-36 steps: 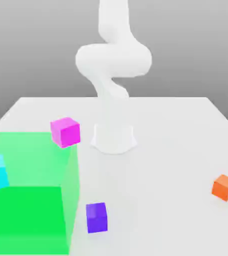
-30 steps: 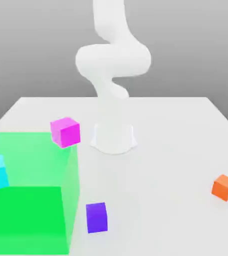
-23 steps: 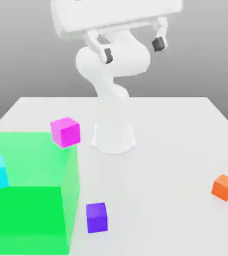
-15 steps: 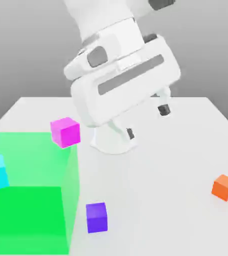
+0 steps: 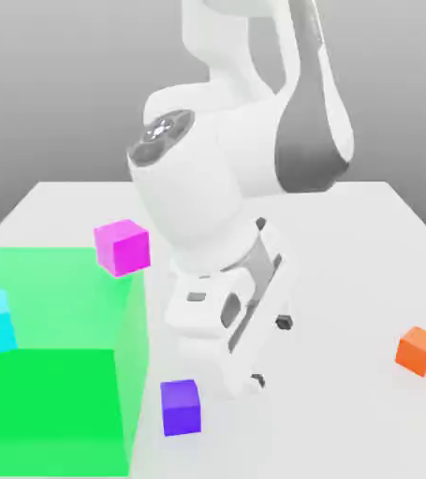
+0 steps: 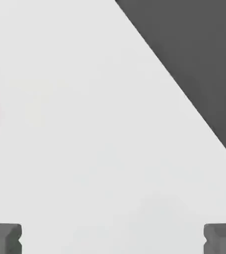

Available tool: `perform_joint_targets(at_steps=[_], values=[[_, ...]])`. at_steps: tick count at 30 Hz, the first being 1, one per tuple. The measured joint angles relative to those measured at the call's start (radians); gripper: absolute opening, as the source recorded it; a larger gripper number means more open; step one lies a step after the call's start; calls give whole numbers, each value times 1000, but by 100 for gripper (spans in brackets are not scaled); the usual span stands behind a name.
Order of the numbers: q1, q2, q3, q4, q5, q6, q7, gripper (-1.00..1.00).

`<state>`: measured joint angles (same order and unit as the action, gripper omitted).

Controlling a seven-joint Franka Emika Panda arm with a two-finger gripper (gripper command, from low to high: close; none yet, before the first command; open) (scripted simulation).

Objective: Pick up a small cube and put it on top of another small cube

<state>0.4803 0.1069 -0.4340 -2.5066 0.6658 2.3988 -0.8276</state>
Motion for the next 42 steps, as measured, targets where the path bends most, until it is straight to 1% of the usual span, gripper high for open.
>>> perform_joint_targets(at_steps=[6,12,17,19,21,22,23,25,29,30,35,36,37,39,42], values=[[-14,66,8,-46,-14,81,-174,0],[-21,89,-6,-100,-87,190,-310,0],[-13,72,-45,-149,-212,294,-379,0],[-3,55,-72,-170,-287,336,-389,0],[12,32,-108,-191,-383,377,-384,0],[16,30,-118,-197,-413,398,-388,0],[7,45,-106,-196,-402,419,-408,0],[-35,97,-46,-184,-330,461,-471,0],[-180,221,134,-148,-163,550,-602,0],[-205,240,163,-143,-142,563,-619,-100],[-205,240,163,-143,-140,561,-620,-100],[-217,249,176,-140,-129,568,-630,-100],[-202,237,160,-144,-143,560,-618,-100],[-148,187,93,-159,-212,526,-564,-100],[-71,93,-16,-186,-356,465,-455,-100]])
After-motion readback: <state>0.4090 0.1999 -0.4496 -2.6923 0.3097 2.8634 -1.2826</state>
